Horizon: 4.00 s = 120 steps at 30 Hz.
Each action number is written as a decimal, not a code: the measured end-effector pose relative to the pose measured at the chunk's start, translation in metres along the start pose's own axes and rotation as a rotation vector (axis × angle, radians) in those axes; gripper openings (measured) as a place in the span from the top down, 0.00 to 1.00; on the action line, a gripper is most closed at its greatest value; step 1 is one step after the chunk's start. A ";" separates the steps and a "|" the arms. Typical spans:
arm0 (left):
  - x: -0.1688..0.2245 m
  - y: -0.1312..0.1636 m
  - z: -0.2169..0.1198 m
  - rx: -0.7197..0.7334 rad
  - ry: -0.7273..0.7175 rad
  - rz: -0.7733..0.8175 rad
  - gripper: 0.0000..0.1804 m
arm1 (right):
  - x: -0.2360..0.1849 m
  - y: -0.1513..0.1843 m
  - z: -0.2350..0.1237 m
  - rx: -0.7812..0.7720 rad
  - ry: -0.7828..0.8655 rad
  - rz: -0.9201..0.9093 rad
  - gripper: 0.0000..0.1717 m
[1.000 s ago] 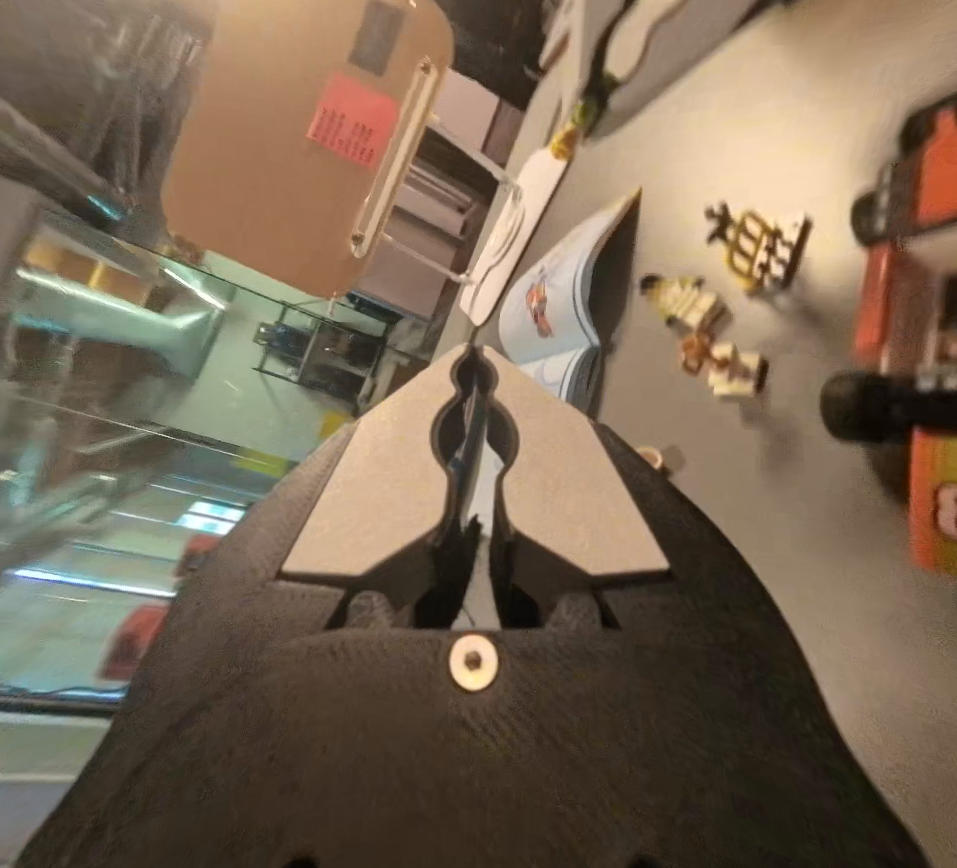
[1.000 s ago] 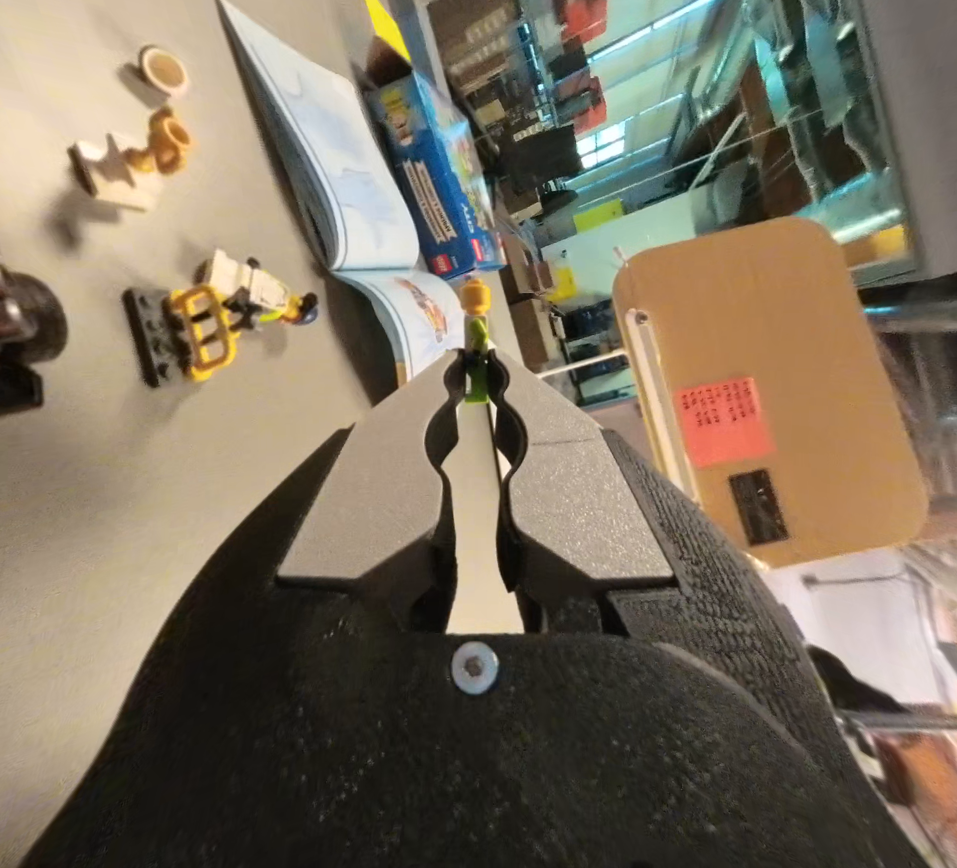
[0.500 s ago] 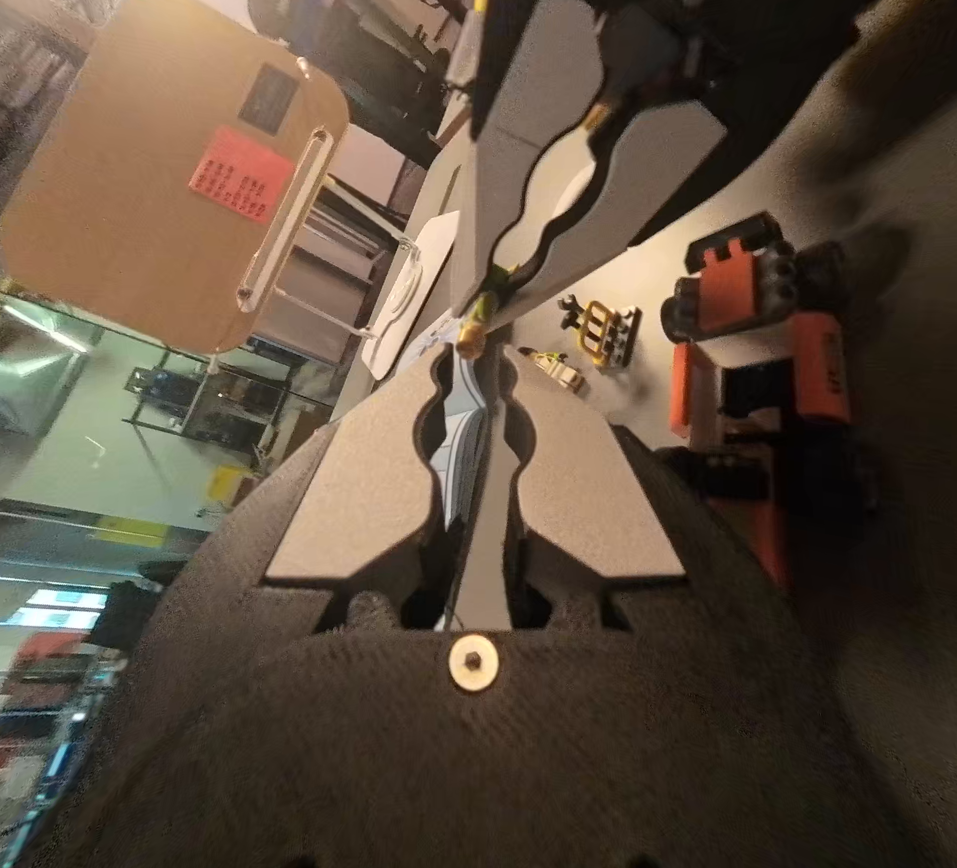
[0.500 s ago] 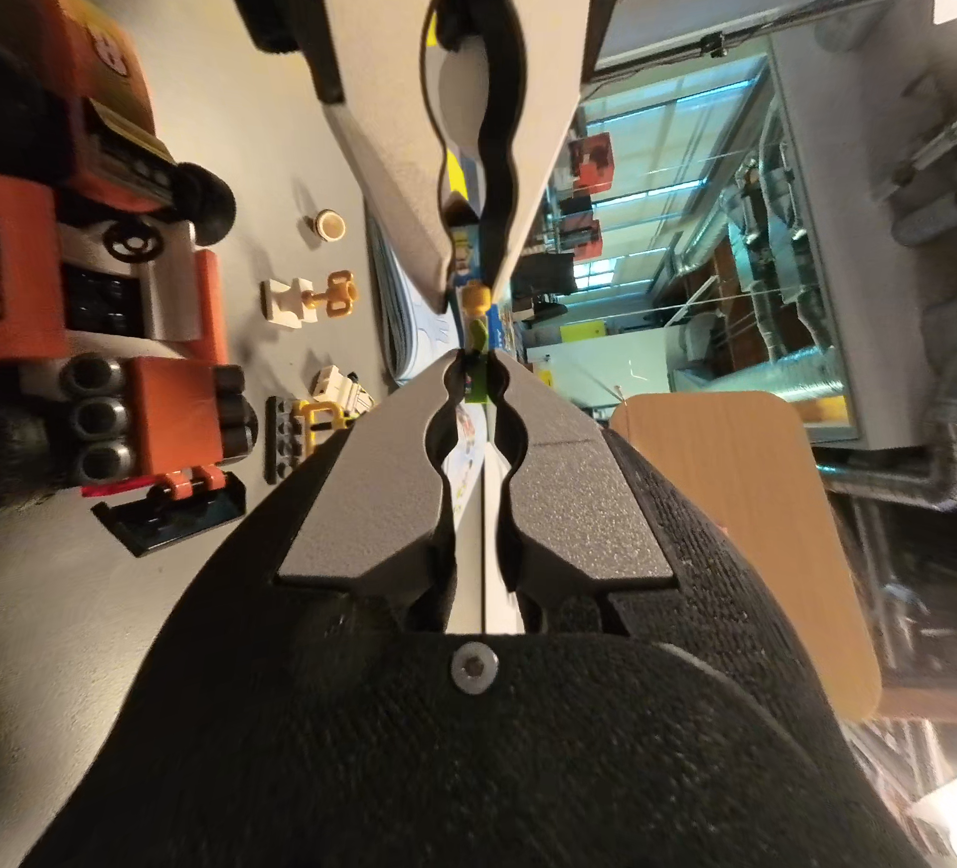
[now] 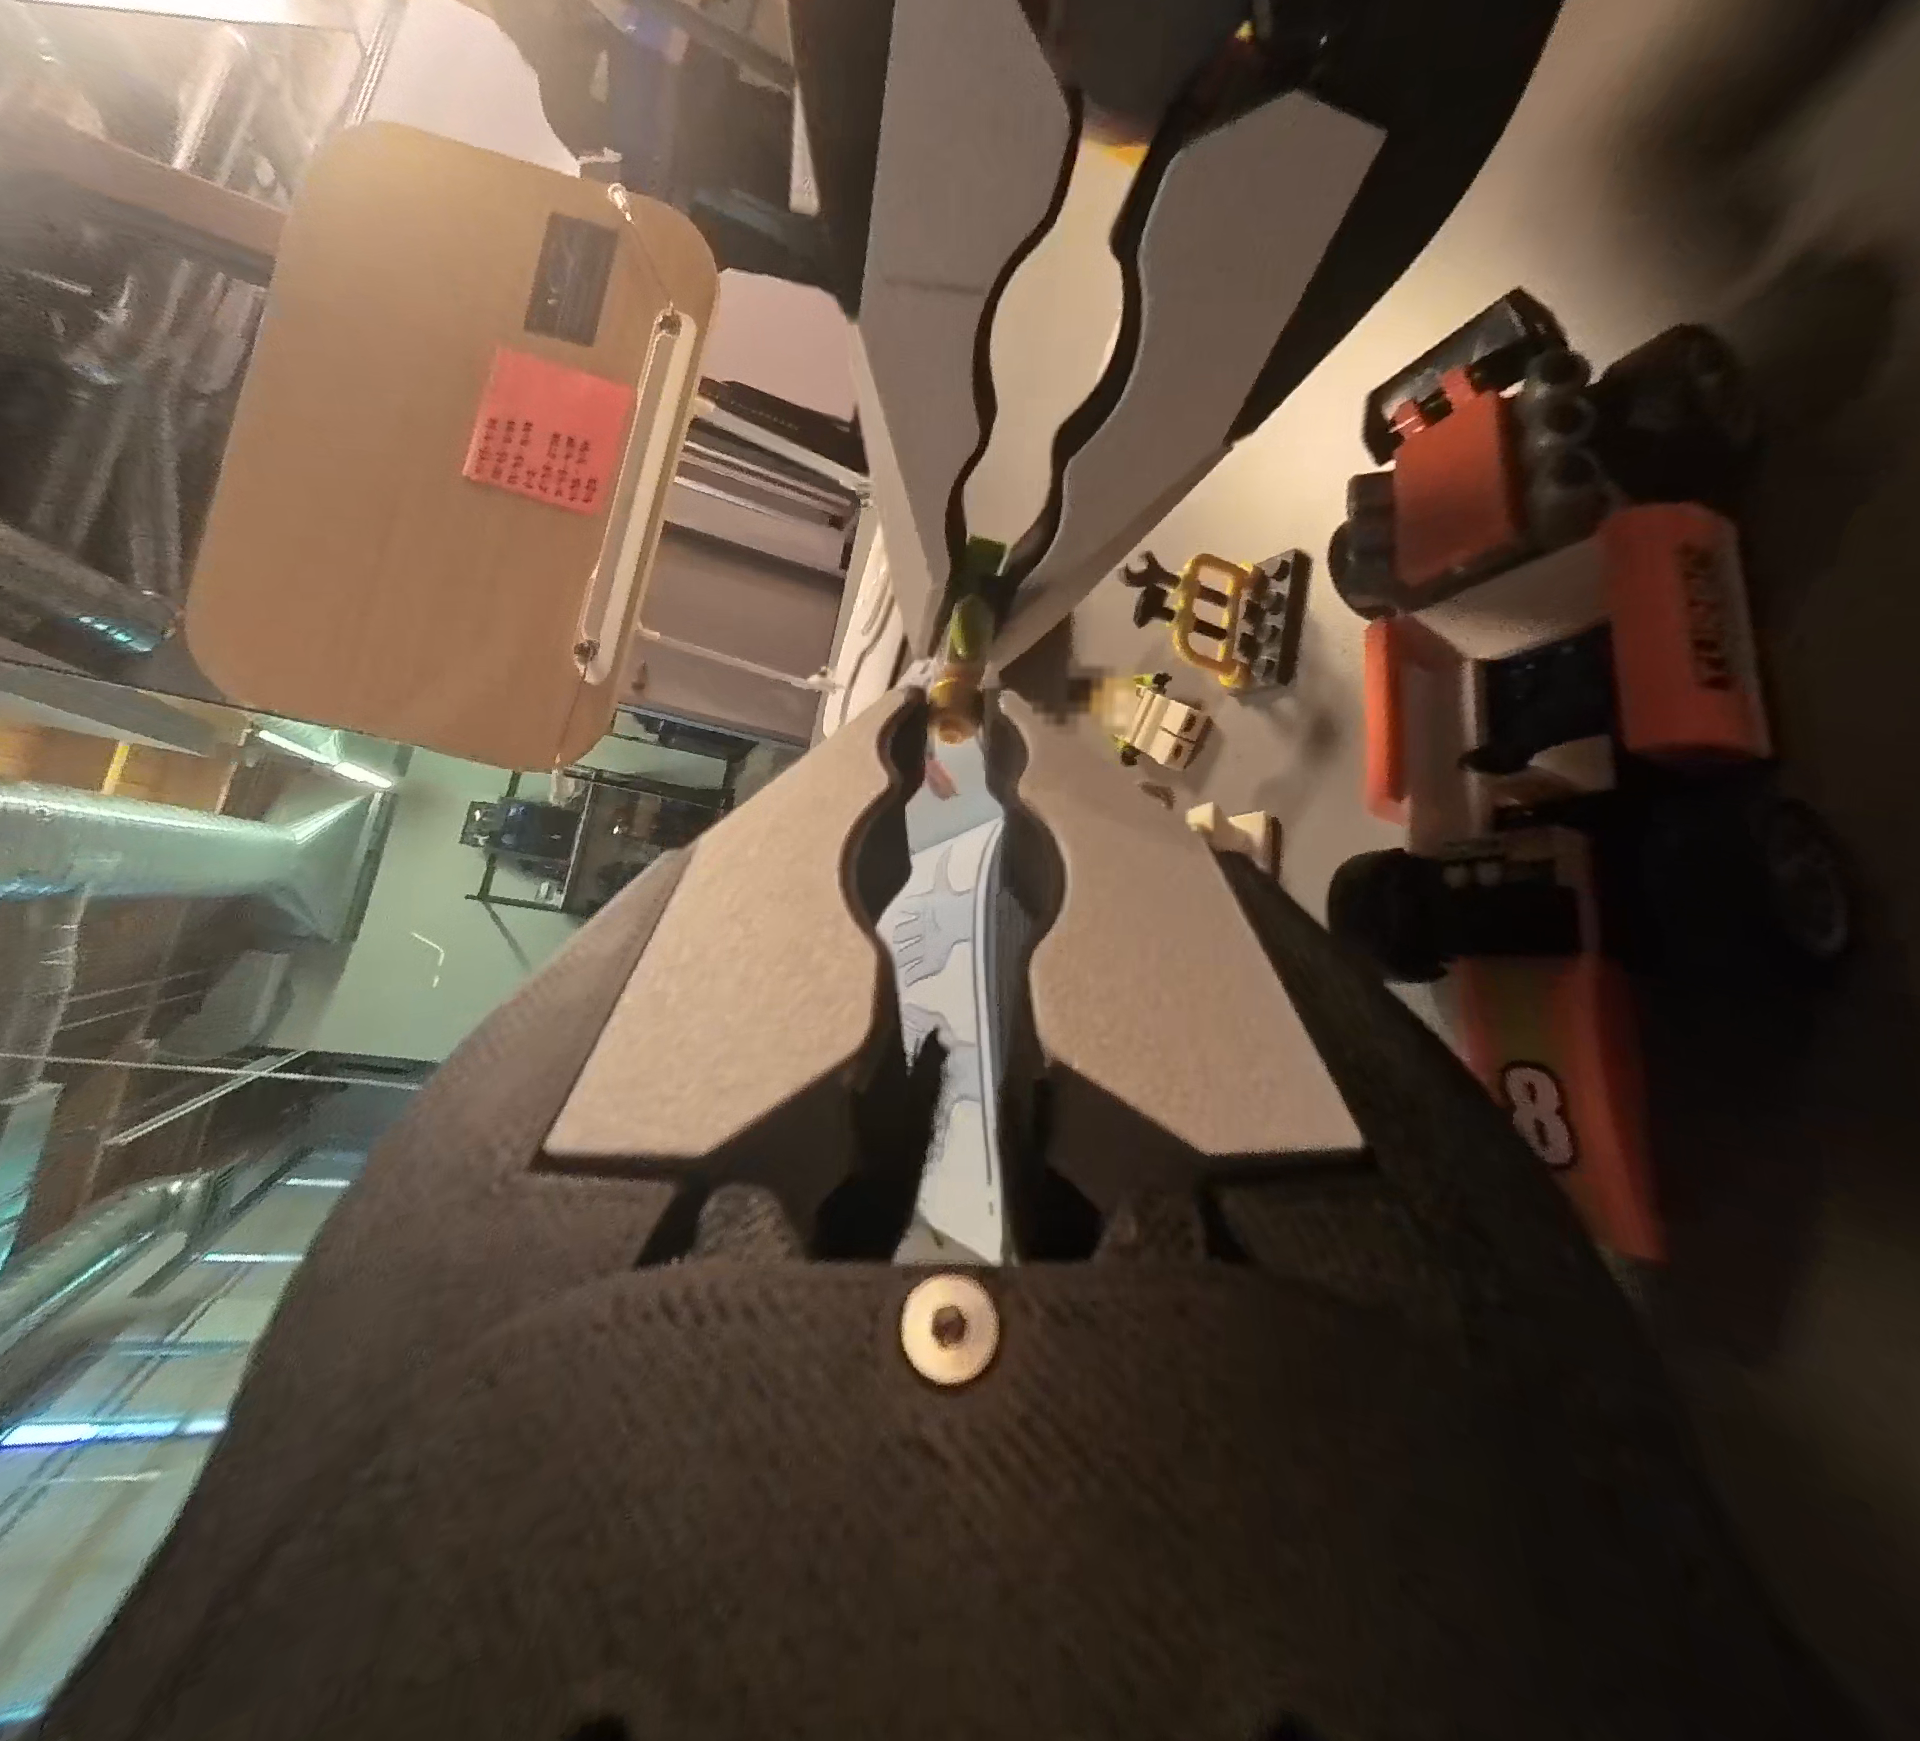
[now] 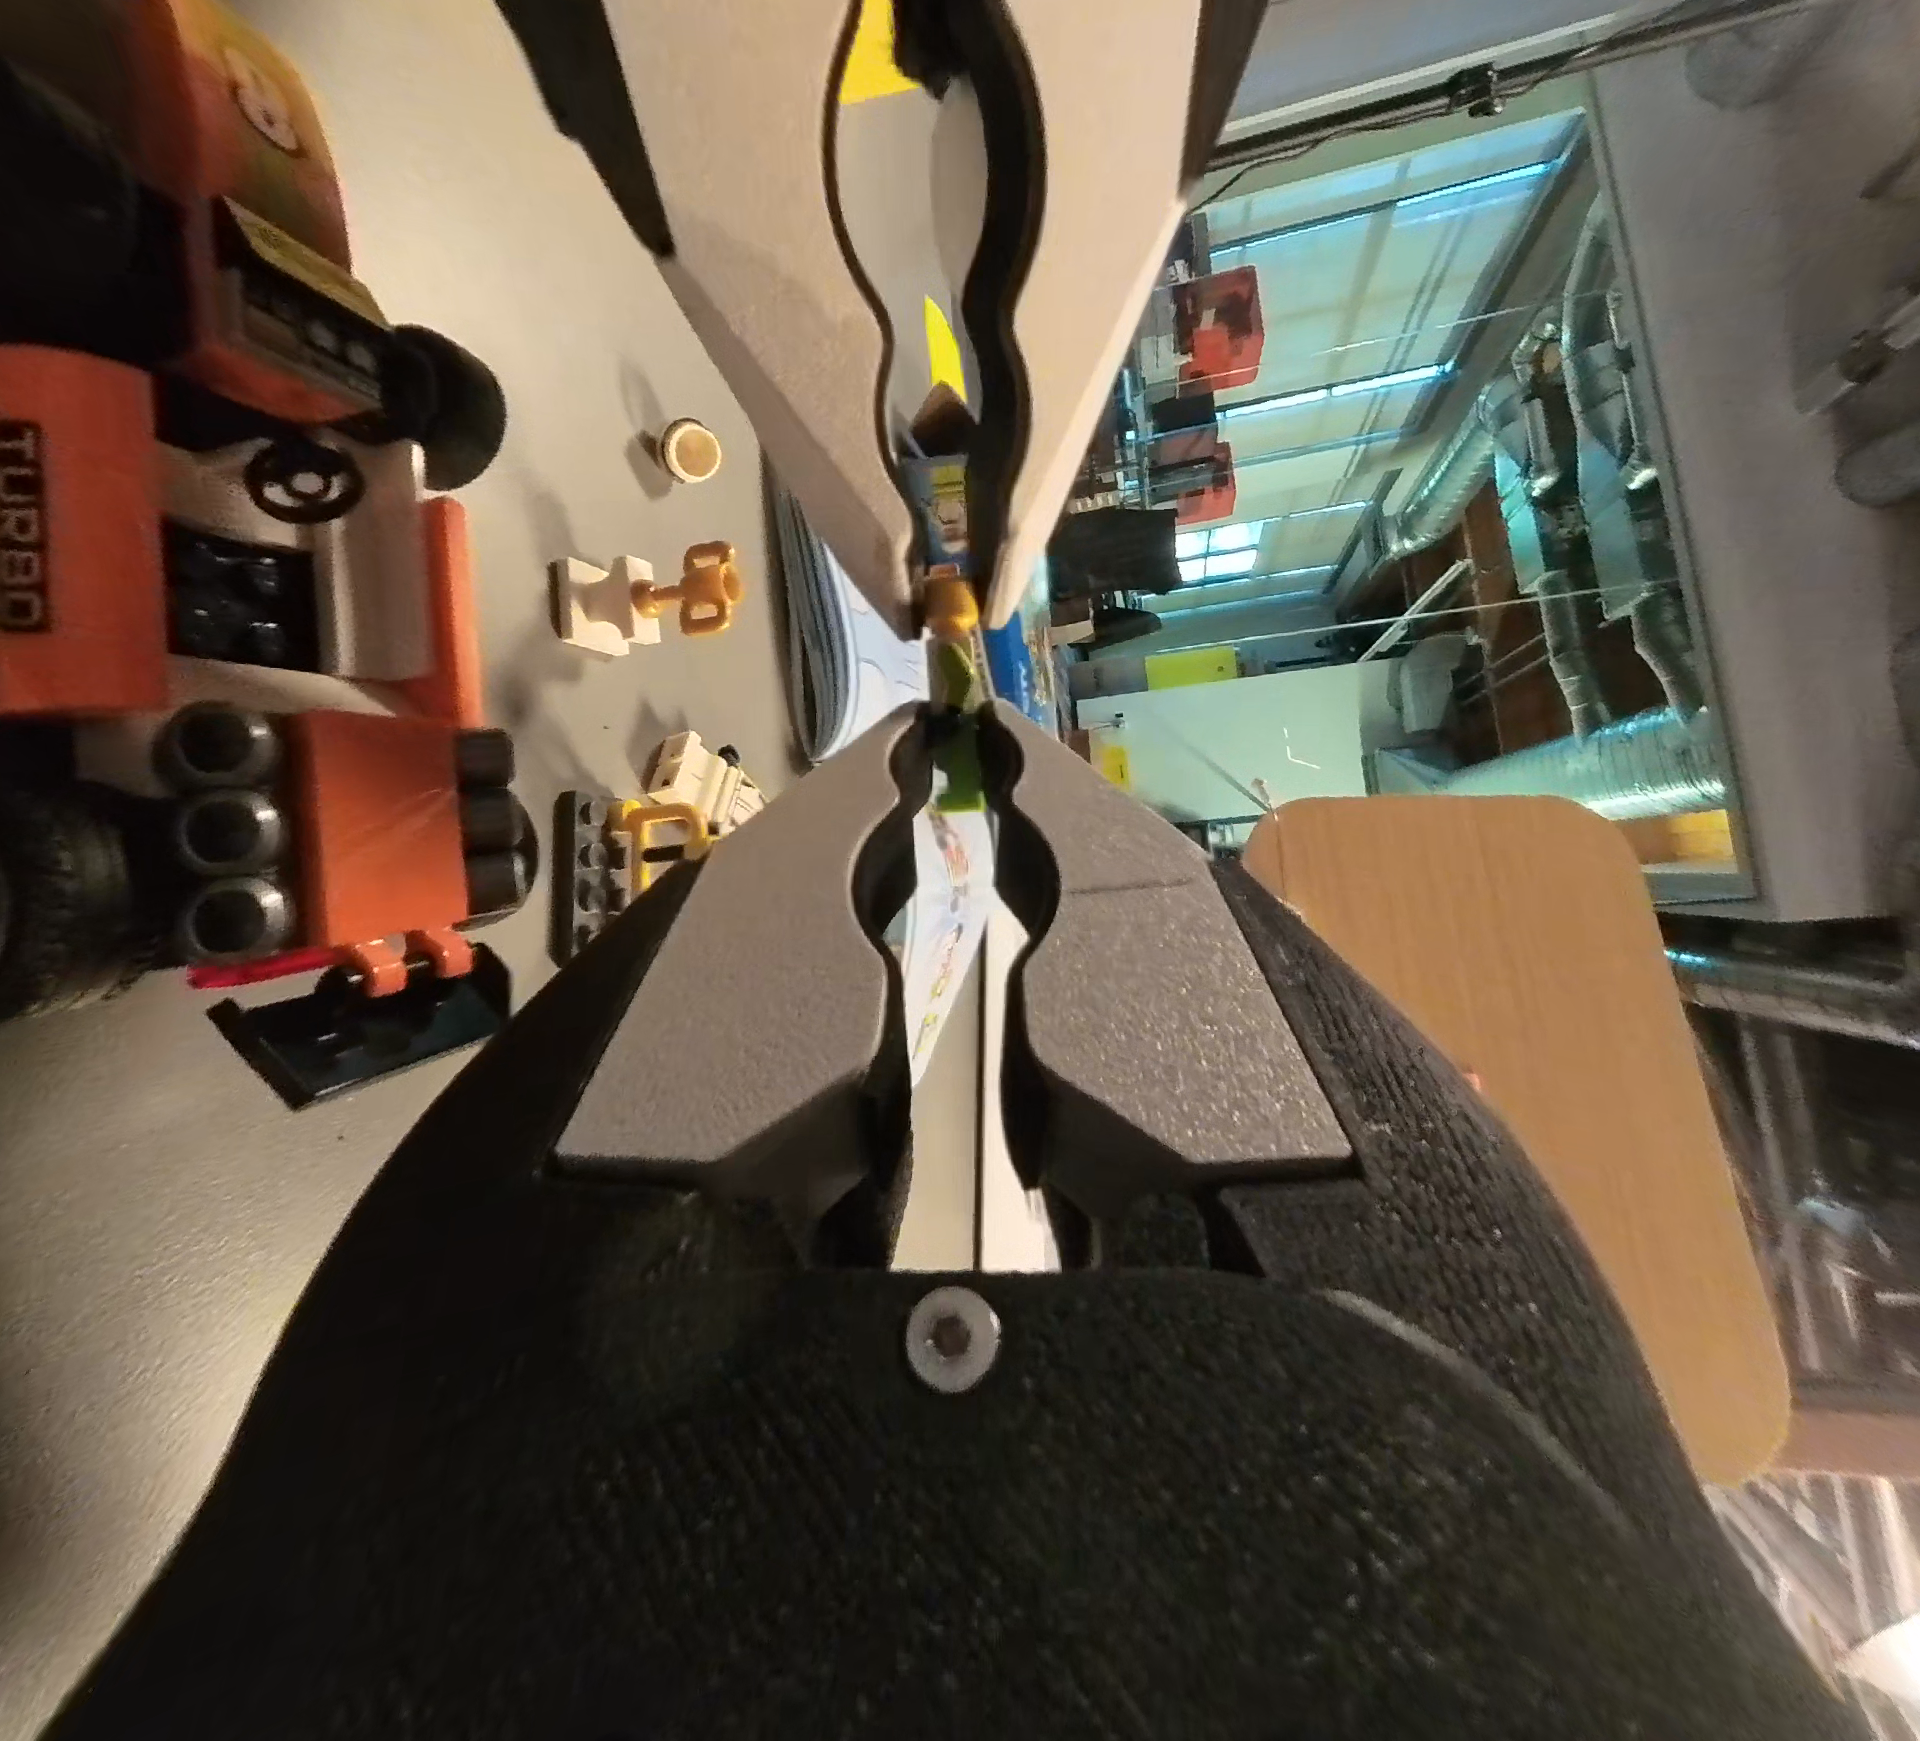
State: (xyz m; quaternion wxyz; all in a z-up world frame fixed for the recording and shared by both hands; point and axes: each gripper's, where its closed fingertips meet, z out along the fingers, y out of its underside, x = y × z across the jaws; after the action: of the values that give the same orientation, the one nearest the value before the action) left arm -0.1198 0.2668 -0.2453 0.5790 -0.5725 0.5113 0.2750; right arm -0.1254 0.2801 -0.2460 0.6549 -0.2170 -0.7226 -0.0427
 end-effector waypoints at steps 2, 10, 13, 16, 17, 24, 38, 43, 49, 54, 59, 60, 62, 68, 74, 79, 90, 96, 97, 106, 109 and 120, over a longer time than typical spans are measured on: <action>-0.003 0.000 0.001 -0.014 -0.005 -0.014 0.95 | -0.003 0.000 0.001 -0.008 -0.021 0.019 0.88; 0.002 -0.007 0.002 -0.005 0.029 -0.034 0.95 | -0.001 -0.005 -0.001 0.002 -0.009 0.002 0.96; 0.001 -0.008 0.002 -0.006 0.021 -0.017 0.95 | 0.001 -0.004 -0.001 -0.028 -0.004 -0.012 0.96; -0.002 -0.007 0.000 -0.011 0.023 -0.008 0.95 | 0.003 -0.005 -0.001 -0.028 -0.008 0.005 0.96; -0.001 -0.006 0.000 -0.015 0.024 0.007 0.95 | 0.002 -0.005 0.000 -0.031 -0.010 0.000 0.96; -0.005 -0.004 -0.003 0.004 0.022 0.045 0.95 | 0.006 -0.007 0.001 -0.035 0.025 -0.037 0.96; -0.051 0.021 -0.025 0.033 -0.042 -0.336 1.00 | 0.035 0.072 -0.020 -0.243 0.143 0.163 0.96; -0.015 -0.009 -0.004 0.087 0.107 -0.516 0.91 | 0.031 0.033 -0.011 -0.127 0.171 0.050 0.96; -0.020 -0.020 -0.004 0.180 0.200 -0.801 0.89 | 0.019 -0.002 -0.008 -0.030 0.152 -0.046 0.97; -0.011 -0.023 -0.004 0.172 0.255 -0.808 0.94 | 0.019 -0.008 -0.008 -0.017 0.156 -0.066 0.97; -0.010 -0.022 -0.003 0.164 0.303 -0.890 0.95 | 0.017 -0.008 -0.009 -0.022 0.150 -0.087 0.97; -0.008 -0.021 -0.003 0.142 0.327 -0.901 0.95 | 0.015 -0.008 -0.008 -0.026 0.145 -0.093 0.97; -0.006 -0.019 -0.003 0.119 0.343 -0.876 0.95 | 0.013 -0.008 -0.008 -0.024 0.129 -0.105 0.97; 0.003 -0.016 -0.004 0.113 0.395 -0.870 0.95 | 0.003 -0.006 -0.008 -0.009 0.081 -0.089 0.96; -0.022 0.033 -0.024 0.056 0.268 -0.997 0.95 | 0.038 0.088 -0.035 -0.285 0.199 0.171 0.96; -0.015 0.026 -0.011 0.045 0.216 -0.916 0.95 | 0.020 0.058 -0.016 -0.212 0.163 0.079 0.96; 0.001 0.094 -0.019 -0.341 0.205 -0.835 0.95 | 0.008 0.051 -0.009 -0.133 0.141 0.111 0.96; 0.016 0.102 -0.023 -0.410 0.294 -0.891 0.95 | 0.008 0.052 -0.008 -0.134 0.139 0.116 0.96; 0.019 0.102 -0.023 -0.421 0.310 -0.892 0.95 | 0.007 0.052 -0.008 -0.135 0.136 0.117 0.96; 0.039 0.104 -0.026 -0.484 0.429 -1.031 0.74 | 0.008 0.051 -0.006 -0.140 0.136 0.102 0.96; 0.037 0.107 -0.027 -0.495 0.424 -1.030 0.66 | 0.013 0.052 -0.007 -0.146 0.153 0.108 0.96; -0.018 0.035 -0.014 -0.044 0.193 -0.928 0.66 | 0.049 0.007 -0.009 0.120 0.084 0.738 0.96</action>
State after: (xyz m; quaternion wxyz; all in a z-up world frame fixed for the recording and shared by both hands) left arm -0.1615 0.2653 -0.2401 0.5782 -0.7756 0.2467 -0.0564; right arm -0.1167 0.2962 -0.1993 0.6668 -0.4221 -0.5696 0.2297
